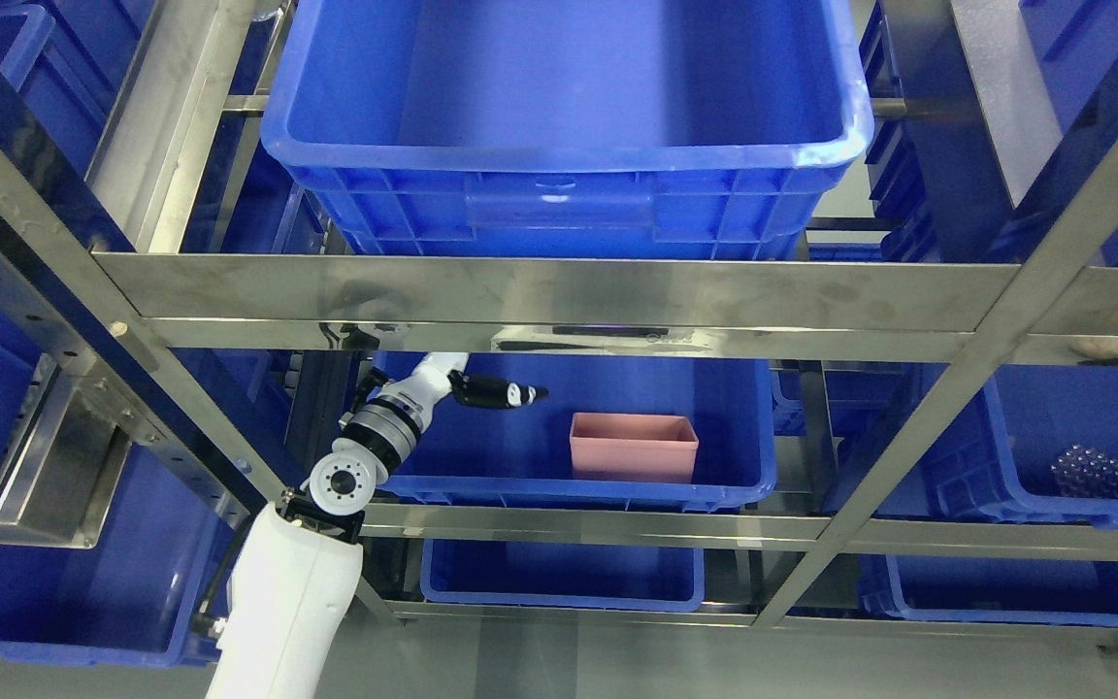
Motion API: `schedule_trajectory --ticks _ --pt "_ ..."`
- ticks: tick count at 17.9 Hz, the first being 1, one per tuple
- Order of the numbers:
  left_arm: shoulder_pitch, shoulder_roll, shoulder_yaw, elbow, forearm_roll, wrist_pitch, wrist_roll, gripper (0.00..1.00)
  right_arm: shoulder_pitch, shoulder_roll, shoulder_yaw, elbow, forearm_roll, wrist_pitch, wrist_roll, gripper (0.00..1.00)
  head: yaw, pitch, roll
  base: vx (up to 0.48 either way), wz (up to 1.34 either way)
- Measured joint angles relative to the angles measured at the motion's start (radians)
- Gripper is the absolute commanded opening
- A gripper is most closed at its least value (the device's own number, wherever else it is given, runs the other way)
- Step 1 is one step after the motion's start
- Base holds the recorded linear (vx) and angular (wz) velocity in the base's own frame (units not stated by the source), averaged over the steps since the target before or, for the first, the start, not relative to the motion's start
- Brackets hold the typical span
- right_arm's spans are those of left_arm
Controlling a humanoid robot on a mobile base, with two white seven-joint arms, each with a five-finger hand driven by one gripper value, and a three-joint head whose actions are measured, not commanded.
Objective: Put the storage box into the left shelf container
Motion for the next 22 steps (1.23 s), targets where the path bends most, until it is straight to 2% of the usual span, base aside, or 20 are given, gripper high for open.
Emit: schedule_trajectory --ticks 3,8,16,22 --pt "0.081 0.000 0.002 -0.092 0.131 0.014 0.118 0.99 0.000 0.000 0.000 0.000 0.000 0.000 0.000 1.00 0.0000 0.000 0.000 0.000 0.00" --pt "0.234 0.000 0.019 -0.253 0.263 0.023 0.161 0.99 0.000 0.000 0.000 0.000 0.000 0.000 0.000 1.00 0.0000 0.000 0.000 0.000 0.00" --pt "0.463 0.000 0.041 -0.424 0.330 -0.196 0.166 0.99 0.000 0.000 0.000 0.000 0.000 0.000 0.000 1.00 0.0000 0.000 0.000 0.000 0.00" --pt "0.566 0.000 0.053 -0.484 0.341 -0.263 0.166 0.99 0.000 0.000 0.000 0.000 0.000 0.000 0.000 1.00 0.0000 0.000 0.000 0.000 0.00"
